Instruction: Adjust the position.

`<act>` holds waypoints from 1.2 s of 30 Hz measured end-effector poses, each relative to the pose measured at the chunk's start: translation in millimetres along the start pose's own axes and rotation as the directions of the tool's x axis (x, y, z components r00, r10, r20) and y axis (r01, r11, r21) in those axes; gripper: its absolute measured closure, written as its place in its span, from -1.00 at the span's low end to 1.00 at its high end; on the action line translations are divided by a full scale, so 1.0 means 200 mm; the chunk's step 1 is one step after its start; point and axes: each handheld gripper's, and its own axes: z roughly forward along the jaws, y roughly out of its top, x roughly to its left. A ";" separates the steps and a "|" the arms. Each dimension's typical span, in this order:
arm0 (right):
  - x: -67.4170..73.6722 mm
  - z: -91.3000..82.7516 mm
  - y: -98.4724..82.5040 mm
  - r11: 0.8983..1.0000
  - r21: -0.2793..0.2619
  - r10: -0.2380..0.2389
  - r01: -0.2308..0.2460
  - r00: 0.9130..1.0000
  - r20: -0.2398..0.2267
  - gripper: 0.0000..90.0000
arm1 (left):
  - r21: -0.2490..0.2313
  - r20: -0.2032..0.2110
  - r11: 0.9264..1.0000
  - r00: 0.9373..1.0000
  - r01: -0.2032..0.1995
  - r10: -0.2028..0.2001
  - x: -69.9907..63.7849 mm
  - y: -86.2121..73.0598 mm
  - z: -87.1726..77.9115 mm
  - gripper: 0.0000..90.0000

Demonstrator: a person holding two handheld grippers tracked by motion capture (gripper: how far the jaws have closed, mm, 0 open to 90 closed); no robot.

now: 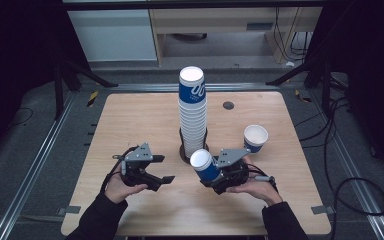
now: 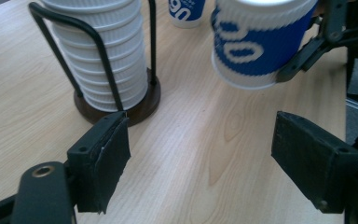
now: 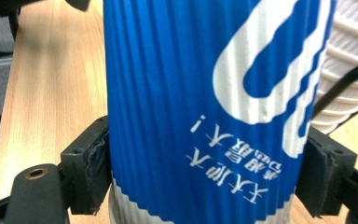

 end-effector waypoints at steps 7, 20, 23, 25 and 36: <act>0.03 0.06 0.00 1.000 0.015 -0.025 0.026 0.999 -0.043 -0.56 | 0.000 0.038 1.000 0.999 -0.015 0.015 -0.03 0.01 0.02 -0.59; 0.07 0.15 0.02 0.999 0.016 -0.050 0.052 0.993 -0.108 -0.55 | 0.012 0.085 1.000 0.996 -0.026 0.025 -0.06 0.03 0.05 -0.61; 0.09 0.19 0.03 0.997 0.026 -0.065 0.069 0.990 -0.123 -0.55 | 0.008 0.096 1.000 0.995 -0.028 0.027 -0.07 0.03 0.05 -0.62; 0.10 0.20 0.03 0.997 0.026 -0.072 0.075 0.989 -0.128 -0.55 | 0.010 0.101 0.999 0.994 -0.031 0.030 -0.08 0.03 0.06 -0.62; 0.15 0.28 0.05 0.992 0.037 -0.115 0.122 0.981 -0.156 -0.55 | 0.058 0.131 0.997 0.991 -0.049 0.041 -0.10 0.02 0.11 -0.60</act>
